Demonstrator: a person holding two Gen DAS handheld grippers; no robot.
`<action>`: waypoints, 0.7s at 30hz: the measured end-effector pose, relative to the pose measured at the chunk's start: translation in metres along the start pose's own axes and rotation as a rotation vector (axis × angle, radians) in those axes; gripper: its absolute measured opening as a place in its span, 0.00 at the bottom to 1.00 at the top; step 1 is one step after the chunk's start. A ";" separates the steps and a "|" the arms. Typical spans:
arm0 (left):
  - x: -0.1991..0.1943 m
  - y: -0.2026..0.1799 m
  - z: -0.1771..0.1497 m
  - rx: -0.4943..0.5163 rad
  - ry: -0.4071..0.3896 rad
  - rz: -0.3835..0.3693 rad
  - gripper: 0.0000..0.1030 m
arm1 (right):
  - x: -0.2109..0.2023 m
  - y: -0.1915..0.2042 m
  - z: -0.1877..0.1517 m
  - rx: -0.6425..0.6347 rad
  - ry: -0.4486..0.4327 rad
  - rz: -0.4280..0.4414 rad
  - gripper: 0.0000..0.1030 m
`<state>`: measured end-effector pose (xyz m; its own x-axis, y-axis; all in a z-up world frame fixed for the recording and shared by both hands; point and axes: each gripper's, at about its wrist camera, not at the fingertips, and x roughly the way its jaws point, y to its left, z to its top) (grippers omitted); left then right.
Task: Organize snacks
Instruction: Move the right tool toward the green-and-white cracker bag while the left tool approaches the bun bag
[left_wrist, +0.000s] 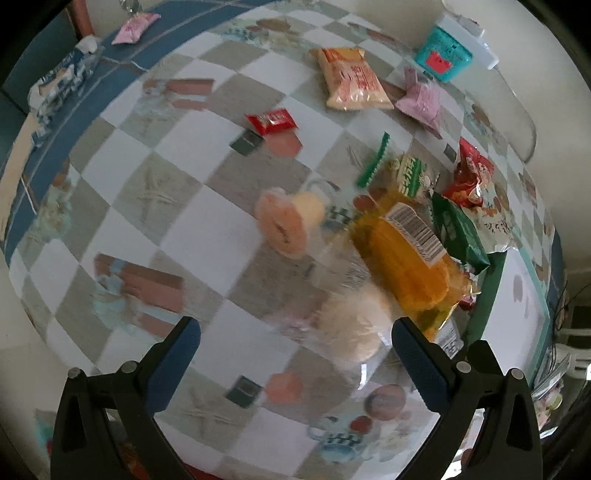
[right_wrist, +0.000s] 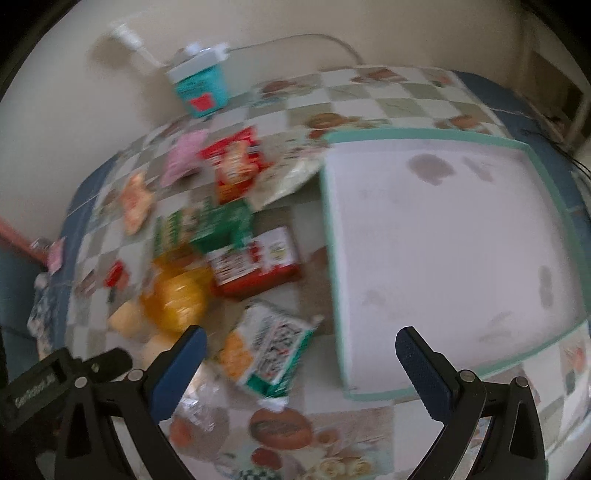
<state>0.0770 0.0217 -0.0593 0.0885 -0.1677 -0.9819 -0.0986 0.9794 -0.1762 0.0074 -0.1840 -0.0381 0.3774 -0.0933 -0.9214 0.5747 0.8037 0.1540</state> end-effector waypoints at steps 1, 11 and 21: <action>0.002 -0.002 0.001 -0.008 0.004 0.011 1.00 | 0.000 0.000 0.000 0.000 0.000 0.000 1.00; 0.025 -0.041 0.008 0.004 -0.014 0.150 1.00 | 0.009 -0.010 0.014 0.024 -0.006 -0.080 1.00; 0.040 -0.050 -0.005 0.037 0.044 0.160 1.00 | -0.001 -0.019 0.007 0.023 -0.015 -0.115 1.00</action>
<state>0.0805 -0.0349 -0.0902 0.0310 -0.0131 -0.9994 -0.0716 0.9973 -0.0153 0.0014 -0.2037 -0.0377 0.3184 -0.1933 -0.9280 0.6312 0.7736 0.0555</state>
